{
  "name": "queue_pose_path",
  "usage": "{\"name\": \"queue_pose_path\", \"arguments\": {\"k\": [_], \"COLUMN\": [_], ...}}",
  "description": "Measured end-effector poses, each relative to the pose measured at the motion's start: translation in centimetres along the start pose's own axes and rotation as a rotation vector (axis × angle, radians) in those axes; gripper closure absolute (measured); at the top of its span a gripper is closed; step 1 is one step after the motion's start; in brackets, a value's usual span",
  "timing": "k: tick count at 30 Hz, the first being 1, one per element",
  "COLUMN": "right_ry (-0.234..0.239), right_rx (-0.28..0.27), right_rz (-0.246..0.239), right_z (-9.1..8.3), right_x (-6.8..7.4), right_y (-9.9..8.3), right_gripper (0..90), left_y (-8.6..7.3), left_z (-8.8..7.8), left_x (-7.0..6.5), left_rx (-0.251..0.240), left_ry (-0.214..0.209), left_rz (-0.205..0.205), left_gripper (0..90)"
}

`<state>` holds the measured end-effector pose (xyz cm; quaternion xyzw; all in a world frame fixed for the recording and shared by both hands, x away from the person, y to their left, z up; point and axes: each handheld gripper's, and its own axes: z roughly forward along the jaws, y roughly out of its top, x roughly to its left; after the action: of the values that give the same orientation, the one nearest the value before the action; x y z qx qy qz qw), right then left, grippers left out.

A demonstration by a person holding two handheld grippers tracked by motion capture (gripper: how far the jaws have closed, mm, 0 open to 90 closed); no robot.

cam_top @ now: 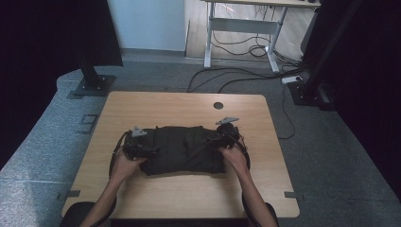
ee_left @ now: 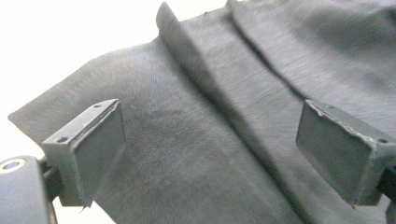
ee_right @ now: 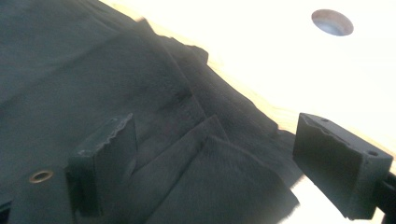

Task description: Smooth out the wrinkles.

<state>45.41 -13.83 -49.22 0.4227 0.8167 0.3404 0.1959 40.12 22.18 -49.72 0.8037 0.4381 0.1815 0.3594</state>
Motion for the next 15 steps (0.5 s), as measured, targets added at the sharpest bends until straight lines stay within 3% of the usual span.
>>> {"name": "queue_pose_path", "arguments": {"k": [4,9,15], "right_ry": [-0.002,-0.014,-0.059], "right_rx": [-0.022,-0.042,-0.053], "right_rz": [-0.014,-0.016,0.035], "right_z": [-2.7,-5.4,-6.6], "right_x": [-0.1,-0.8,-1.9], "right_y": [-0.4,-2.1,-5.4], "right_gripper": [13.0,11.0,1.7], "left_y": [-0.5,-2.1,-4.6], "left_z": [-2.0,-3.7,-3.6], "left_x": [0.6,1.9,3.0], "left_rx": [-0.009,-0.008,0.048], "left_ry": [0.027,0.064,0.127], "left_rz": [0.016,0.003,0.009], "left_gripper": [4.4,2.7,0.0]}}
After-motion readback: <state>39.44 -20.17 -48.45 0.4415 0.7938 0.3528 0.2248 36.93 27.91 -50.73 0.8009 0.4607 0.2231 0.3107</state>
